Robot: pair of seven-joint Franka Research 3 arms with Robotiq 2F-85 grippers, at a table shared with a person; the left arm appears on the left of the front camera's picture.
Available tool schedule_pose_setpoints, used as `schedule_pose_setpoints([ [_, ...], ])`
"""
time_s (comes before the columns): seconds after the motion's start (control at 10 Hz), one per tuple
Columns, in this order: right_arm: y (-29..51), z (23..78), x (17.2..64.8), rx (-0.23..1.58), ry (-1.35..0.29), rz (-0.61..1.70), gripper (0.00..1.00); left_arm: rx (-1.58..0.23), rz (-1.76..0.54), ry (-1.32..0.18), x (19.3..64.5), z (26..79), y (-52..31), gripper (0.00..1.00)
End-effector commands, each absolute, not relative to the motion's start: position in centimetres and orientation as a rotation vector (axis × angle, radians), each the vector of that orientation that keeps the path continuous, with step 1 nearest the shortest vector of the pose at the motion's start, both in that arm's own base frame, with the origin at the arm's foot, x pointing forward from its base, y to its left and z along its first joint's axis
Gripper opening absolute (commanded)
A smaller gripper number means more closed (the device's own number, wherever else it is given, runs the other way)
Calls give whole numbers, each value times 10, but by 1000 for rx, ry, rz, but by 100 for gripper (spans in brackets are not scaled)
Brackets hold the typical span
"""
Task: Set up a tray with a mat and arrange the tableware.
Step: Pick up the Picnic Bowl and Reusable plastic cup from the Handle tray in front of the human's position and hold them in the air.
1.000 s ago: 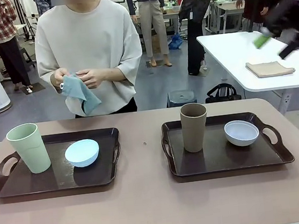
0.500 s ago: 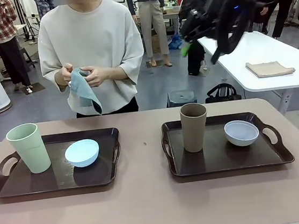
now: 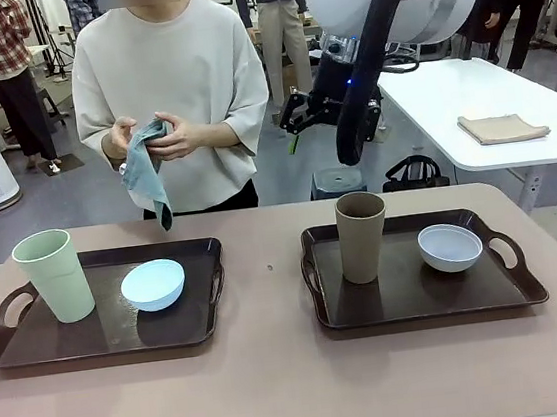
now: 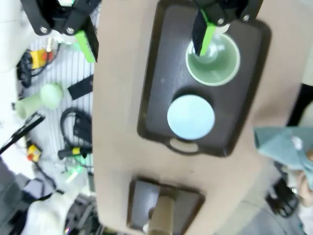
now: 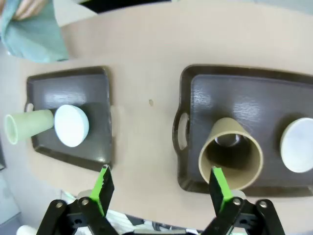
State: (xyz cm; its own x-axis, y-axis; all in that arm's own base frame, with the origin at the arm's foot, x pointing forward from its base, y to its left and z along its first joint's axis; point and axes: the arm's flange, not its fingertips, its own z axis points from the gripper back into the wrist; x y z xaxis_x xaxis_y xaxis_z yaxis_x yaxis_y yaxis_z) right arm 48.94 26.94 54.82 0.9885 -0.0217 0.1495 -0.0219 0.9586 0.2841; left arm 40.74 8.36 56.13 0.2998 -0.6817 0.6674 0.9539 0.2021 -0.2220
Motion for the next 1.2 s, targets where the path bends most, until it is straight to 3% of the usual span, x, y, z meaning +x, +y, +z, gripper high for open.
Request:
schedule_pose_setpoints([
  [0.0, 257, 564, 493, 383, -120, -3, 100, -712, -1167, -497, 417, 577, 85, 100],
  [0.1, 269, 548, 489, 289, -152, 0, 100, -681, -1204, -479, 407, 561, 84, 100],
  [1.0, 269, 552, 491, 310, -145, 6, 100, -695, -1189, -479, 410, 563, 84, 100],
  [1.1, 286, 539, 506, 286, -99, -57, 100, -605, -1357, -568, 415, 552, 98, 100],
])
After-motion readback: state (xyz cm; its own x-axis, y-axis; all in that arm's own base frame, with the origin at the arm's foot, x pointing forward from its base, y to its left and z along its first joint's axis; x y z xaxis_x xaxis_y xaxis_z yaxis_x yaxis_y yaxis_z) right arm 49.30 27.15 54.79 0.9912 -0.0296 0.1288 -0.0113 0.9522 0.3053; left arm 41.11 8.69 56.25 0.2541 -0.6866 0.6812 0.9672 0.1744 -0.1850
